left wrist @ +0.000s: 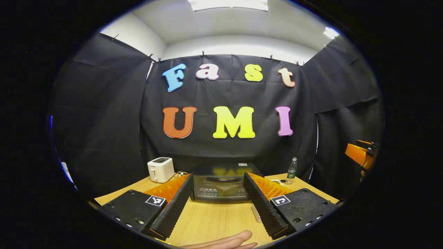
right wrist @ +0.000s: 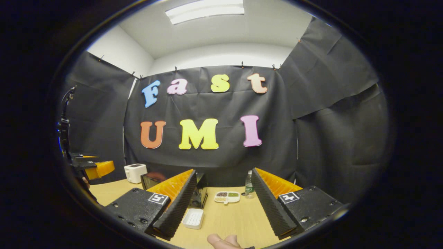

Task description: Open the electric oven with the left hand, put the food in, and close the electric oven.

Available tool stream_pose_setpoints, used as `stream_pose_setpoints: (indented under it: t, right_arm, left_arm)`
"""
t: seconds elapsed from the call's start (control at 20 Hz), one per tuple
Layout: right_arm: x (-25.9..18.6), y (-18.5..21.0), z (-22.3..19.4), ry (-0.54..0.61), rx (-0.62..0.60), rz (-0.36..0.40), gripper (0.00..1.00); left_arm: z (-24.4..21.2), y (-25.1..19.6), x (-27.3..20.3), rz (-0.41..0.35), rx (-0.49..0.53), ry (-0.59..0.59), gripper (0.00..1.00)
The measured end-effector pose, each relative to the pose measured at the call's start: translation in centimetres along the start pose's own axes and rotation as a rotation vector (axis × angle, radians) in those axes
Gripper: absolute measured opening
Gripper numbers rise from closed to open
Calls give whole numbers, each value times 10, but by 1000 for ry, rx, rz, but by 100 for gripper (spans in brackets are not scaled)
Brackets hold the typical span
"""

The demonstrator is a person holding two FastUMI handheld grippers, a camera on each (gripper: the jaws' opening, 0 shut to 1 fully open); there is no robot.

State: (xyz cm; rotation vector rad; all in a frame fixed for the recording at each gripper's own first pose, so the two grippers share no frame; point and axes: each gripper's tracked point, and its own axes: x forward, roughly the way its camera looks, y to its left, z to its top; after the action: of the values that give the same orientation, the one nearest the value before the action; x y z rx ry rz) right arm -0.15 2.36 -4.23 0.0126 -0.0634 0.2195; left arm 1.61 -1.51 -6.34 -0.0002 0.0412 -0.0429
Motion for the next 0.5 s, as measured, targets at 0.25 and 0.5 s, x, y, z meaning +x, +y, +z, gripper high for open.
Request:
stream_pose_setpoints:
  t: [0.25, 0.5]
  right_arm:
    - [0, -7, -1, -4, 9, -9, 97]
    - [7, -20, 1, -14, 29, -20, 96]
  left_arm:
    - [2, -8, 2, -16, -2, -1, 94]
    - [1, -16, 2, -12, 18, 1, 95]
